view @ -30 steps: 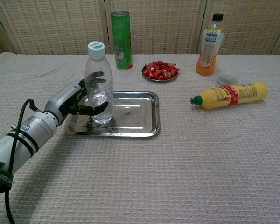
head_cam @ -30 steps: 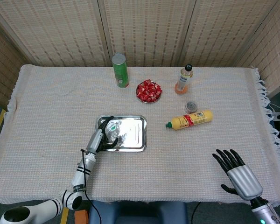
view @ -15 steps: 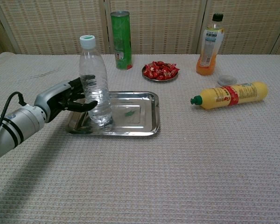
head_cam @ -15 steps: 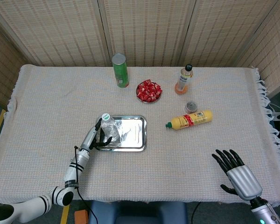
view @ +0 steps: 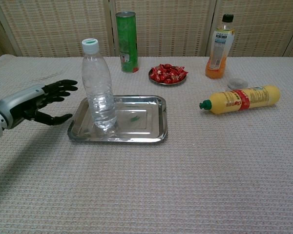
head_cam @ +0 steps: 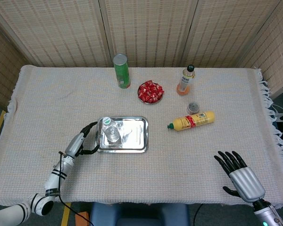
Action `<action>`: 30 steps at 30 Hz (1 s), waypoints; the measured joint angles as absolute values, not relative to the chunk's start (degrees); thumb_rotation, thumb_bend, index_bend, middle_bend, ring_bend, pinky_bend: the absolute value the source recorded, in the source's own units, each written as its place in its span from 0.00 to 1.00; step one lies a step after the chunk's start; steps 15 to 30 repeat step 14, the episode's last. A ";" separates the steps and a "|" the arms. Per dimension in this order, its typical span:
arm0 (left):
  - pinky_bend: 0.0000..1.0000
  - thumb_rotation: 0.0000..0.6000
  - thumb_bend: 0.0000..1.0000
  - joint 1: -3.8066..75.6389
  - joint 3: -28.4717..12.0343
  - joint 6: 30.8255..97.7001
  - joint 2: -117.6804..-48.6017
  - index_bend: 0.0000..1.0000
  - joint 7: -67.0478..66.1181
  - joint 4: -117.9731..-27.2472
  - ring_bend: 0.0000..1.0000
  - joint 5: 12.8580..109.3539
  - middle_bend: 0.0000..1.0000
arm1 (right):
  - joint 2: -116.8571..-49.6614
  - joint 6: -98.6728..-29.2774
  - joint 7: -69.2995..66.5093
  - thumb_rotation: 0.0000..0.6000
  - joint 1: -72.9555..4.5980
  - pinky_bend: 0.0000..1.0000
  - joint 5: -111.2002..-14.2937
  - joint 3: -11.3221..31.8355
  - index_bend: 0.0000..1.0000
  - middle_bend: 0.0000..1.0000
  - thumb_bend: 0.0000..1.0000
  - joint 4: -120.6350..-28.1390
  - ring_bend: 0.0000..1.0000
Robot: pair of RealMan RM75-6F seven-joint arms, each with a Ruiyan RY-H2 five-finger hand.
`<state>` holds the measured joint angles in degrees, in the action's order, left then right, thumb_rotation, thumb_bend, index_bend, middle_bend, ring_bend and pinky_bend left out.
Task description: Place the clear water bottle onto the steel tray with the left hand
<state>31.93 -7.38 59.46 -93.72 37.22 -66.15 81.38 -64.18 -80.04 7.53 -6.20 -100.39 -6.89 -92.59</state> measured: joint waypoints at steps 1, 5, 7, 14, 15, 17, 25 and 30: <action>0.00 1.00 0.37 31.10 -6.81 61.01 -92.13 0.00 35.72 -66.73 0.00 82.19 0.00 | -64.24 -79.92 7.63 1.00 -6.22 0.00 -100.33 -6.88 0.00 0.00 0.06 -92.57 0.00; 0.00 1.00 0.38 27.40 -5.35 69.76 -89.00 0.00 29.51 -67.48 0.00 85.08 0.00 | -64.56 -79.26 8.17 1.00 -6.40 0.00 -100.07 -6.85 0.00 0.00 0.06 -92.63 0.00; 0.00 1.00 0.38 24.62 -4.76 76.61 -88.01 0.00 24.96 -66.87 0.00 86.51 0.00 | -64.68 -79.27 8.31 1.00 -6.42 0.00 -100.07 -6.83 0.00 0.00 0.06 -92.66 0.00; 0.00 1.00 0.38 13.40 -3.24 93.90 -83.67 0.00 9.86 -65.73 0.00 88.01 0.00 | -65.02 -79.50 9.33 1.00 -6.13 0.00 -99.78 -6.73 0.00 0.00 0.06 -92.79 0.00; 0.00 1.00 0.38 13.40 -3.24 93.90 -83.67 0.00 9.86 -65.73 0.00 88.01 0.00 | -65.02 -79.50 9.33 1.00 -6.13 0.00 -99.78 -6.73 0.00 0.00 0.06 -92.79 0.00; 0.00 1.00 0.38 13.40 -3.24 93.90 -83.67 0.00 9.86 -65.73 0.00 88.01 0.00 | -65.02 -79.50 9.33 1.00 -6.13 0.00 -99.78 -6.73 0.00 0.00 0.06 -92.79 0.00; 0.00 1.00 0.38 13.40 -3.24 93.90 -83.67 0.00 9.86 -65.73 0.00 88.01 0.00 | -65.02 -79.50 9.33 1.00 -6.13 0.00 -99.78 -6.73 0.00 0.00 0.06 -92.79 0.00; 0.00 1.00 0.38 13.40 -3.24 93.90 -83.67 0.00 9.86 -65.73 0.00 88.01 0.00 | -65.02 -79.50 9.33 1.00 -6.13 0.00 -99.78 -6.73 0.00 0.00 0.06 -92.79 0.00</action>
